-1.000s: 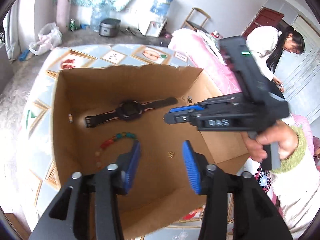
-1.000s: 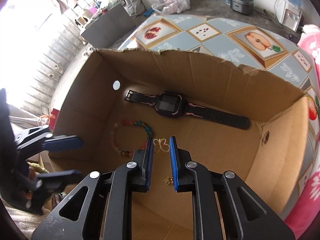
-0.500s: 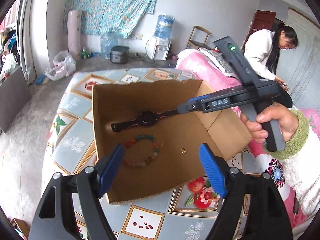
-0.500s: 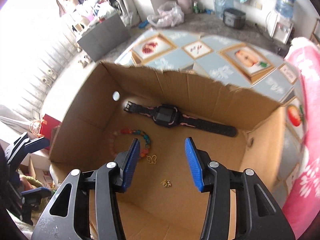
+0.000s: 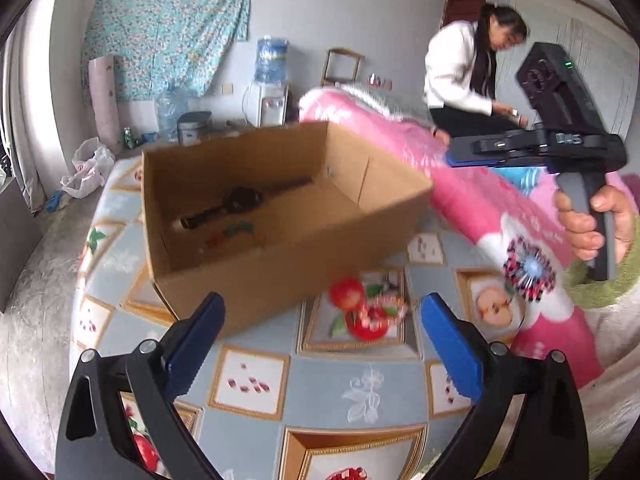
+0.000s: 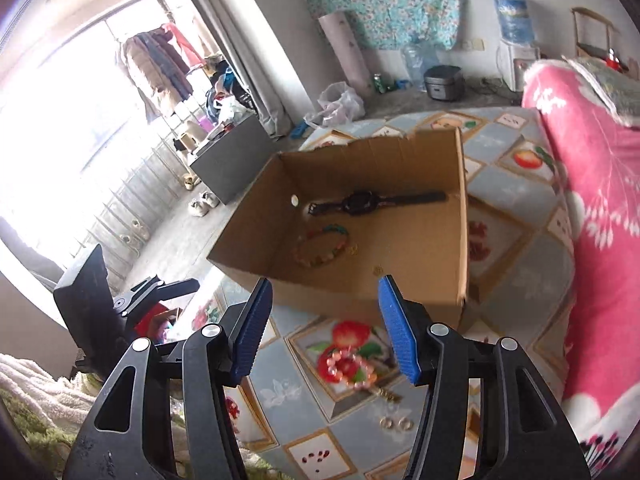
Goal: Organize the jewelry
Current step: 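Withdraw both grippers from the box toward the pink bead bracelet, then close the left gripper on the pink bead bracelet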
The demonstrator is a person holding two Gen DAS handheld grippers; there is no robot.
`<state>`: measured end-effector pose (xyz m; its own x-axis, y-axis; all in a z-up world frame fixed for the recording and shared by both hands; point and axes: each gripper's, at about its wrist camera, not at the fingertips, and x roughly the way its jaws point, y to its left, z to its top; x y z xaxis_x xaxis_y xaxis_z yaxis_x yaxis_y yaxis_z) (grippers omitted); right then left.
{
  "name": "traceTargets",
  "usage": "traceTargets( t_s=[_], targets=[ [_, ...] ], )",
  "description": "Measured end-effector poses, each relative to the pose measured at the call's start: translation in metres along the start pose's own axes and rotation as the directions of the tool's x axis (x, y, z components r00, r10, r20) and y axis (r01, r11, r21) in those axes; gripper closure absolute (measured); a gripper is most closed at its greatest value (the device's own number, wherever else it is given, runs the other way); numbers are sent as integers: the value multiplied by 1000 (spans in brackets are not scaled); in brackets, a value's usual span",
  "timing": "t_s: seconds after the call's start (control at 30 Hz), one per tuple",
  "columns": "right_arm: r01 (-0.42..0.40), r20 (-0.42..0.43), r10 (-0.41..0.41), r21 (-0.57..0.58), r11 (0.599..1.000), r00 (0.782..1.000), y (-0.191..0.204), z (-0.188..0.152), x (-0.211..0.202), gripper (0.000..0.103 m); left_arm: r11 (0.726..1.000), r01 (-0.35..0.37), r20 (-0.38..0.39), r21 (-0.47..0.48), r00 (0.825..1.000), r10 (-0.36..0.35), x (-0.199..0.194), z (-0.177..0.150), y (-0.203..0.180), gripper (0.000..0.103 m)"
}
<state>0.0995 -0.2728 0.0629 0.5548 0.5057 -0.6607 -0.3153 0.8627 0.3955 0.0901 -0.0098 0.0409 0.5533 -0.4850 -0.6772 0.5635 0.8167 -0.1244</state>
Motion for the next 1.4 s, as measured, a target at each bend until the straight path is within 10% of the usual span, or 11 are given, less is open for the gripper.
traceTargets(
  t_s=[0.4, 0.7, 1.07, 1.17, 1.4],
  targets=[
    [128, -103, -105, 254, 959, 989, -42, -89, 27, 55, 996, -91, -205, 6, 975, 90, 85, -52, -7, 6],
    [88, -183, -58, 158, 984, 981, -23, -76, 75, 68, 991, -133, -227, 23, 964, 134, 98, -64, 2, 6],
    [234, -283, -253, -100, 967, 925, -3, -75, 117, 77, 987, -155, -210, 39, 964, 160, 91, -69, 7, 4],
    [249, -290, -275, -123, 961, 917, 1, -75, 120, 95, 987, -156, -211, 43, 964, 161, 94, -68, 4, 4],
    [240, -247, -253, -80, 967, 935, 15, -66, 106, 96, 987, -156, -181, 46, 970, 162, 93, -70, 4, 4]
  ],
)
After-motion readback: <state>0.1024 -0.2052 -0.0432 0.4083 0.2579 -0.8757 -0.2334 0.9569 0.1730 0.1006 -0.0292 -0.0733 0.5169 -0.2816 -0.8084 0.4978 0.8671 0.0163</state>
